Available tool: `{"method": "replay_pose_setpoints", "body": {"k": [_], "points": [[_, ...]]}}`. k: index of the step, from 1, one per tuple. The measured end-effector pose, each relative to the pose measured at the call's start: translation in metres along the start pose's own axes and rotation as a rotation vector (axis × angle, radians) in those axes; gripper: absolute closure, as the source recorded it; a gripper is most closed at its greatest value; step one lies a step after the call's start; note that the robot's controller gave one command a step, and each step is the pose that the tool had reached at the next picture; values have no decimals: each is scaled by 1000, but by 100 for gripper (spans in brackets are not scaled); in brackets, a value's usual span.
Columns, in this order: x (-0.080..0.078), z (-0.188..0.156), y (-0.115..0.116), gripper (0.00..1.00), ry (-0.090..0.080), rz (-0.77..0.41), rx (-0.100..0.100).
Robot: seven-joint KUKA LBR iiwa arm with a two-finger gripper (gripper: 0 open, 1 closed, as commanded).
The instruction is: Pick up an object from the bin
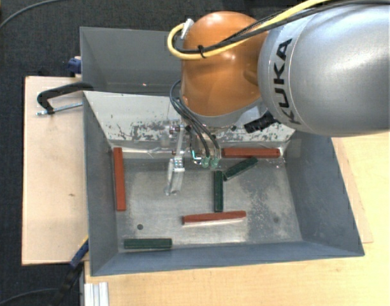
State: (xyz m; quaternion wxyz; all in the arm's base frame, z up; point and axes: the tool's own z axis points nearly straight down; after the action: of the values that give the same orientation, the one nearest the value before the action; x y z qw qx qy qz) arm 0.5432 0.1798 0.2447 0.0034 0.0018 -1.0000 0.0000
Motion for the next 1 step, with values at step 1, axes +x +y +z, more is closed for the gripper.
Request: {"method": "replay_pose_setpoints", "body": {"k": [1], "points": [[-53,178,-41,0,-2,-9,1]]}}
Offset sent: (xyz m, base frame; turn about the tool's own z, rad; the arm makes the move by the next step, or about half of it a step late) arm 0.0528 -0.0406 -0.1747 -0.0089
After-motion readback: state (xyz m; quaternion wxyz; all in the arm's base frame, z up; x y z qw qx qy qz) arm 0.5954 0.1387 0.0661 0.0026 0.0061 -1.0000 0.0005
